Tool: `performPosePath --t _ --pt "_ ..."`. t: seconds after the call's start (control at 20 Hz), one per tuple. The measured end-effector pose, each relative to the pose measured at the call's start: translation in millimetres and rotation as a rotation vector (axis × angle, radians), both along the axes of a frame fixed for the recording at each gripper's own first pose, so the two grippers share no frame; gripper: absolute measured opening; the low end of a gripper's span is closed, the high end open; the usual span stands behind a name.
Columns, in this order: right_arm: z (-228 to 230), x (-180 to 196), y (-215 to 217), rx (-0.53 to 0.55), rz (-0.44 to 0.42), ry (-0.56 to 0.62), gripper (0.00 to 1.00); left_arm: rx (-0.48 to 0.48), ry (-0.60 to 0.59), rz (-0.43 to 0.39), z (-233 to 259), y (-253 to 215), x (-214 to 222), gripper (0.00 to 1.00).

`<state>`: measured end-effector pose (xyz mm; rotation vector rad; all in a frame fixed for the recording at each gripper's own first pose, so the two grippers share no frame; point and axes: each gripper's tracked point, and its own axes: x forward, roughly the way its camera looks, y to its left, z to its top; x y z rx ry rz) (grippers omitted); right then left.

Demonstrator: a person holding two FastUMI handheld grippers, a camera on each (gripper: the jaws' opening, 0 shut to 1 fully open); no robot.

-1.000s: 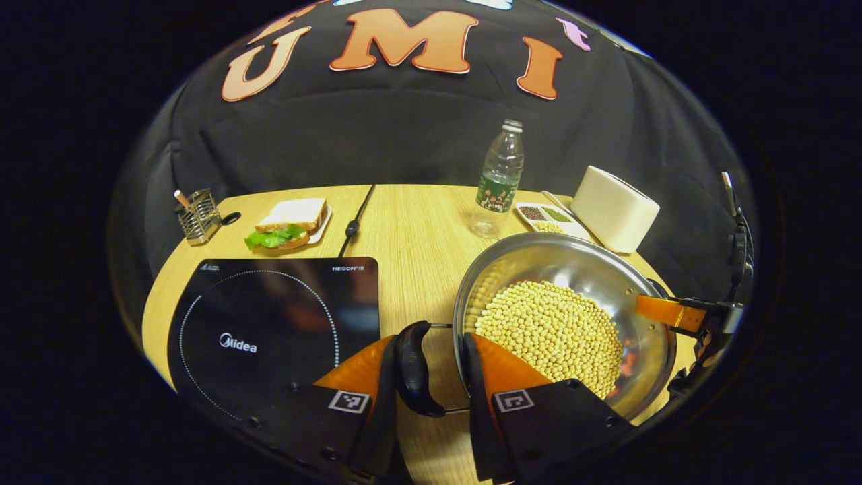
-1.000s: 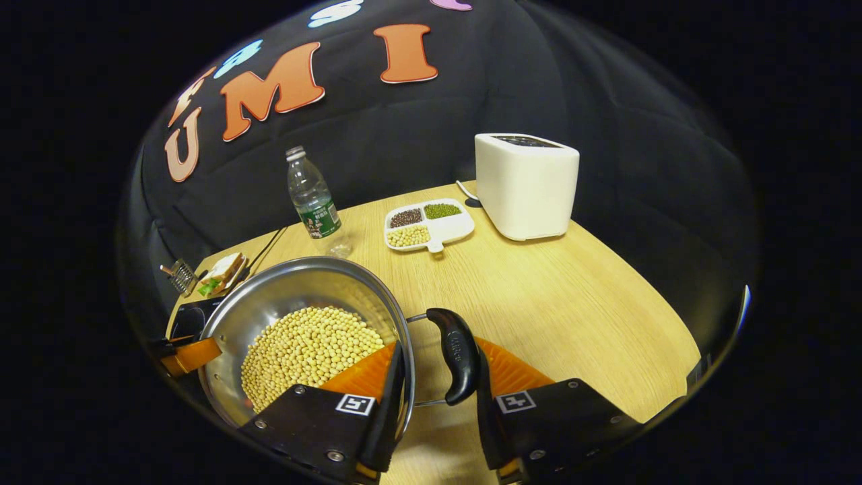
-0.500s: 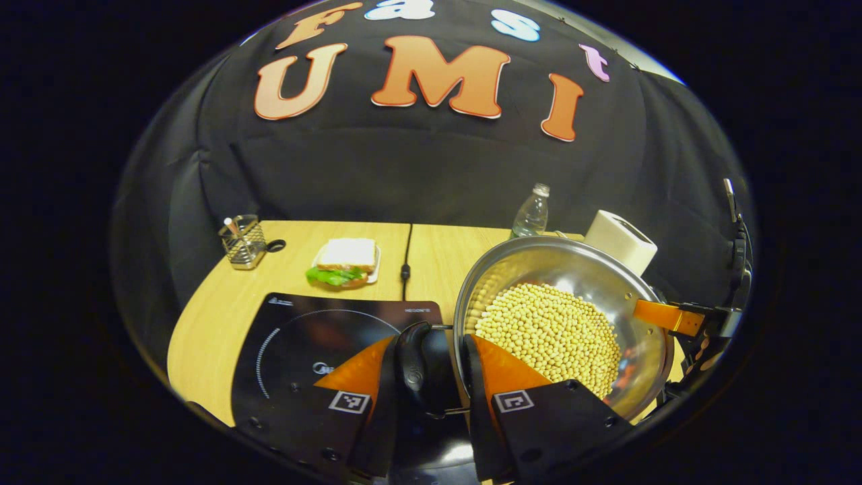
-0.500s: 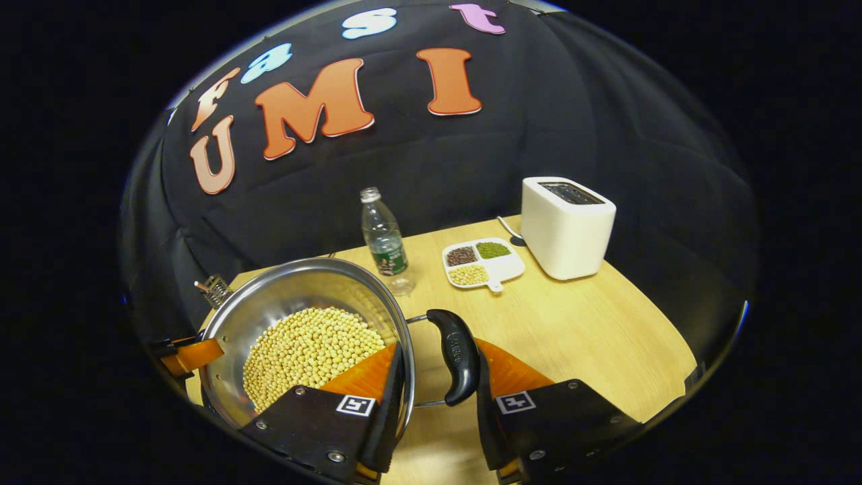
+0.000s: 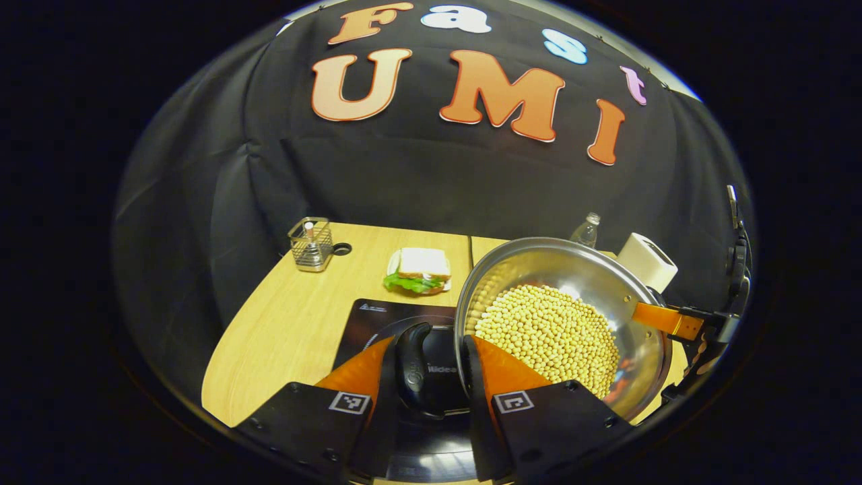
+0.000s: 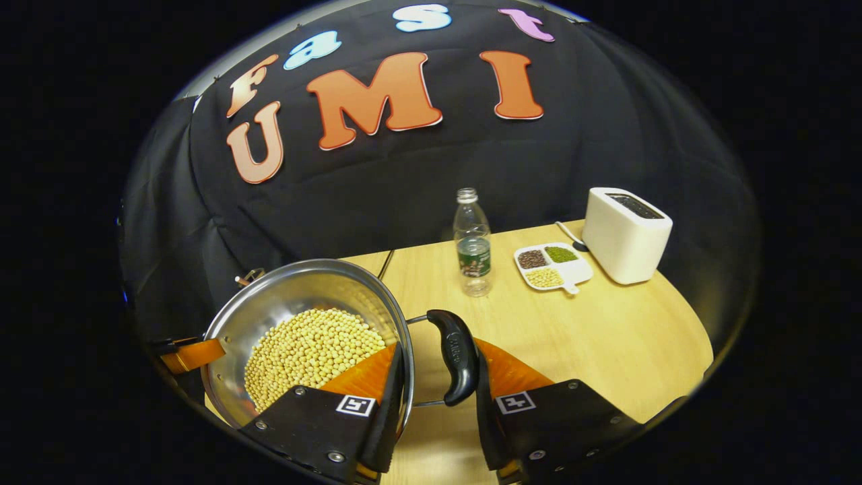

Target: First push the handle of the pot to place it horizontally, then grasp the pot with both hands and set it on the induction cooktop.

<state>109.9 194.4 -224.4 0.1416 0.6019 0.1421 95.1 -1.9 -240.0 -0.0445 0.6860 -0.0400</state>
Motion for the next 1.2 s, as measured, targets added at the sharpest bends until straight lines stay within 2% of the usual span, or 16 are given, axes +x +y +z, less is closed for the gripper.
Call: performPosePath --t 0.1,0.15,0.2,0.45,0.8,1.0,1.05,1.15,1.2 --pt "-8 0 23 0.003 0.023 0.018 0.51 0.005 0.017 0.024 -5 21 -2 0.53" --pt "-10 -1 34 0.002 0.034 0.023 0.46 0.008 0.026 0.035 -7 32 -6 0.53" --pt "-14 -2 44 0.002 0.043 0.028 0.51 0.008 0.033 0.046 -11 44 -8 0.53" --pt "-35 -8 83 -0.008 0.078 0.069 0.51 0.019 0.056 0.070 -30 86 -13 0.53" --pt "-50 -7 94 -0.041 0.071 0.098 0.51 -0.003 0.079 0.062 -51 99 -8 0.52" --pt "-65 -11 91 -0.060 0.059 0.130 0.57 -0.014 0.098 0.057 -65 99 -6 0.55" --pt "-66 -16 87 -0.059 0.063 0.138 0.58 -0.028 0.091 0.060 -65 97 -6 0.58" --pt "-59 -10 84 -0.042 0.057 0.113 0.63 -0.039 0.044 0.078 -53 99 -2 0.70" --pt "-51 -9 79 -0.033 0.052 0.096 0.69 -0.025 0.028 0.090 -44 103 -2 0.80"
